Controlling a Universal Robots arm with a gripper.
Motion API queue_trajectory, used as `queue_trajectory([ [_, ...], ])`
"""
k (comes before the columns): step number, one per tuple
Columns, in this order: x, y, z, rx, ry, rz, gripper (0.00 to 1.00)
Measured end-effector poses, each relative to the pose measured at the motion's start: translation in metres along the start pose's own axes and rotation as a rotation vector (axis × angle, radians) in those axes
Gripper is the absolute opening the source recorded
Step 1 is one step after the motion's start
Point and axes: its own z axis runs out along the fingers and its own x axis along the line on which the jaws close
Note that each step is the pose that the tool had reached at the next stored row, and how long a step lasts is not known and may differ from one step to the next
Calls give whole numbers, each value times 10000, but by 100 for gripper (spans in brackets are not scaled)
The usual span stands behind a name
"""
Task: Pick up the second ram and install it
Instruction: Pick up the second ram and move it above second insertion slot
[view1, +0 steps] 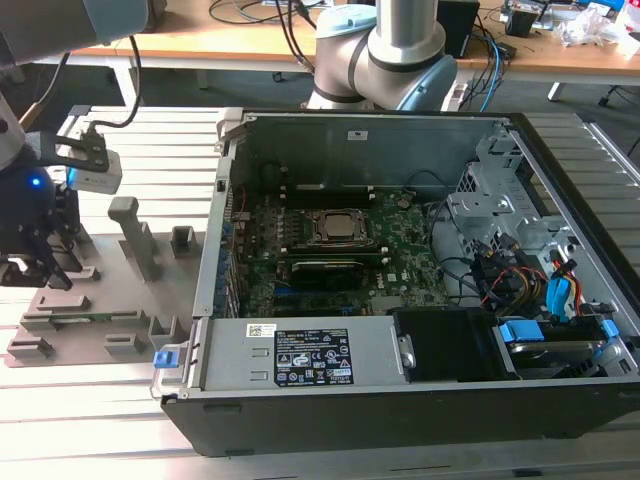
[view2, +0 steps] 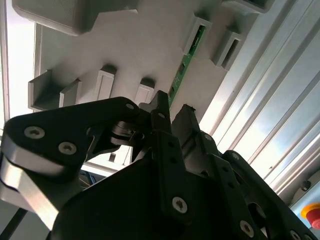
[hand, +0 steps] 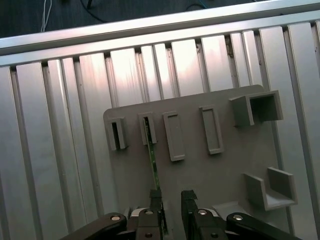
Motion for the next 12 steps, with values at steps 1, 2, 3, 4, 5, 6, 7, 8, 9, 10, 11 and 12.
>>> queue_trajectory([
  [1, 5, -1, 7, 1, 0, 0, 30],
  [2, 10, -2, 13, 1, -1, 0, 30],
  [3, 17, -3, 22, 0, 0, 1, 30],
  [4, 28, -5, 33, -1, 1, 0, 30],
  [5, 44, -8, 46, 0, 0, 1, 30],
  [6, 54, -10, 54, -1, 1, 1, 30],
  [7, 64, -12, 63, 0, 1, 1, 30],
  [8, 84, -16, 95, 0, 0, 1, 30],
  [9, 93, -18, 129, 0, 0, 2, 30],
  [10, 94, -18, 142, 0, 1, 3, 30],
  [11, 96, -20, 161, 0, 1, 1, 30],
  [12, 96, -21, 173, 0, 0, 0, 30],
])
